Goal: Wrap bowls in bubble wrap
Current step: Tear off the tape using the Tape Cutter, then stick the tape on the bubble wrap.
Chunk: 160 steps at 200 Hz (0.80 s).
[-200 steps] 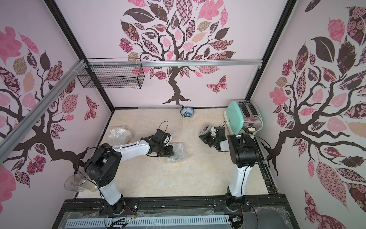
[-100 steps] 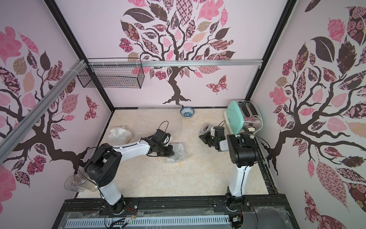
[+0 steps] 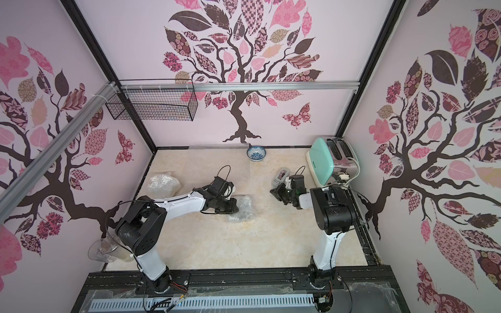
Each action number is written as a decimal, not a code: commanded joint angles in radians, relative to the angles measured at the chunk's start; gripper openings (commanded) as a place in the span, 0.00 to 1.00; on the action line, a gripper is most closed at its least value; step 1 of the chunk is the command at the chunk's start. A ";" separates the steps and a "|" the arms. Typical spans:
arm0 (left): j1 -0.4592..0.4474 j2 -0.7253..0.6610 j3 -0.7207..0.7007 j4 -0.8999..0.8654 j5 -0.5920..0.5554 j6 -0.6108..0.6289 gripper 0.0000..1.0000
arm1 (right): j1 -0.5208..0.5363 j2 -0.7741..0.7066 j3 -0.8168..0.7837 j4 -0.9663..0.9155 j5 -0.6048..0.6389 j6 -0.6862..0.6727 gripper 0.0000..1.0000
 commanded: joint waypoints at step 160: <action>0.005 -0.011 -0.054 -0.018 -0.010 0.000 0.09 | 0.481 -0.293 -0.045 -0.262 -0.007 -0.297 0.00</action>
